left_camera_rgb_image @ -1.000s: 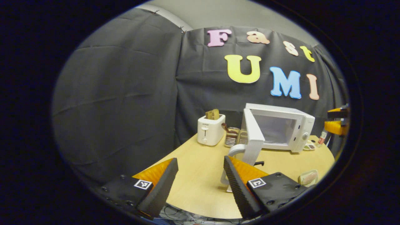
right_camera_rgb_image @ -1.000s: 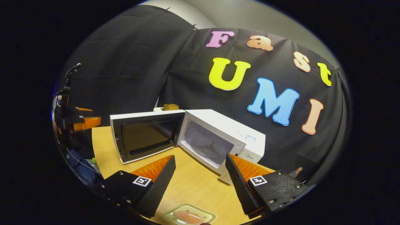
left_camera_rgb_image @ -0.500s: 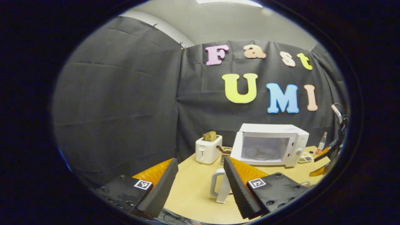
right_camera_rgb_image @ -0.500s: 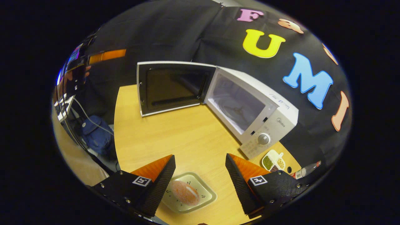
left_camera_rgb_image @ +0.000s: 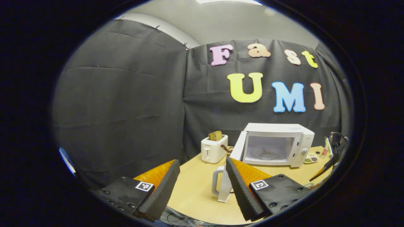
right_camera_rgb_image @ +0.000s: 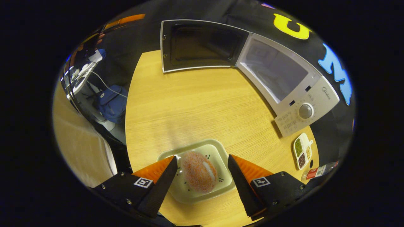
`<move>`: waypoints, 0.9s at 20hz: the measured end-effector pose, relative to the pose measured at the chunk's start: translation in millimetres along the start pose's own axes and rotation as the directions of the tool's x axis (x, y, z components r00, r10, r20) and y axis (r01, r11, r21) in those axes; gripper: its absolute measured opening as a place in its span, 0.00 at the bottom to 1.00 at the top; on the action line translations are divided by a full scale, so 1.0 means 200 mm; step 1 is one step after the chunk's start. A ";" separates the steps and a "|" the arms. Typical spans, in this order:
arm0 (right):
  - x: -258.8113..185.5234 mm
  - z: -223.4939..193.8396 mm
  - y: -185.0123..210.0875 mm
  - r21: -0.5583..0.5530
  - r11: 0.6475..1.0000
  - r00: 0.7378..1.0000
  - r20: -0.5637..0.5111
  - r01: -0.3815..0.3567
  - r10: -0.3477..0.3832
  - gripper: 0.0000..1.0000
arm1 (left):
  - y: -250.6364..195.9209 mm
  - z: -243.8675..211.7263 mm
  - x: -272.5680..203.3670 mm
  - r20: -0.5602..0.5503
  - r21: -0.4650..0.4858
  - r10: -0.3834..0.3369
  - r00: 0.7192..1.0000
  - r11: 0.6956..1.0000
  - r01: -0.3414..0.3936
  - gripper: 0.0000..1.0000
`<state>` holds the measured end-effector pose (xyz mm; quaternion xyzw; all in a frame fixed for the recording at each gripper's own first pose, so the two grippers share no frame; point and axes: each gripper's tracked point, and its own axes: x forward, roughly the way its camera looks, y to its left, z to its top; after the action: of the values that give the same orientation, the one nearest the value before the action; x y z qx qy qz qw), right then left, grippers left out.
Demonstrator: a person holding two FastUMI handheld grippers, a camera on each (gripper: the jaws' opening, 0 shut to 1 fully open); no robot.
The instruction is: Open the microwave oven with the left hand, put the food in, and close the microwave oven.
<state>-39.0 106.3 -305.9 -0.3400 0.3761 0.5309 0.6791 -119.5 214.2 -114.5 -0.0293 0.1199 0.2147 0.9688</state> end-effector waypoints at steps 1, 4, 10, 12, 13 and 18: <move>0.03 -0.04 0.01 -0.005 1.000 1.000 -0.024 -0.013 0.013 0.99 | 0.00 0.00 -0.01 0.001 -0.002 0.006 1.000 1.000 -0.006 0.96; 0.09 -0.10 0.02 -0.020 0.999 0.997 -0.077 -0.032 0.030 0.98 | 0.02 -0.01 -0.03 0.005 0.010 0.022 1.000 1.000 -0.022 0.96; 0.14 -0.13 0.03 -0.037 0.999 0.991 -0.130 -0.035 0.030 0.80 | 0.05 -0.02 -0.02 0.000 -0.002 0.031 1.000 1.000 -0.031 0.96; 0.13 -0.13 0.03 -0.044 0.999 0.991 -0.134 -0.014 0.008 0.77 | 0.05 -0.03 0.00 -0.002 -0.009 0.019 1.000 1.000 -0.019 0.96; 0.12 -0.11 0.02 -0.059 0.998 0.992 -0.126 0.011 -0.018 0.77 | 0.05 -0.03 0.00 -0.003 -0.008 0.014 1.000 1.000 -0.014 0.96; 0.04 0.07 -0.08 -0.138 0.977 0.986 -0.032 0.161 -0.167 0.77 | 0.05 -0.01 0.03 0.019 -0.025 -0.011 1.000 1.000 0.011 0.96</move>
<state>-19.2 118.1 -305.6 -0.4264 0.3245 0.4900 0.6876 -118.7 225.6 -117.6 -0.0401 0.1077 0.2112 0.9707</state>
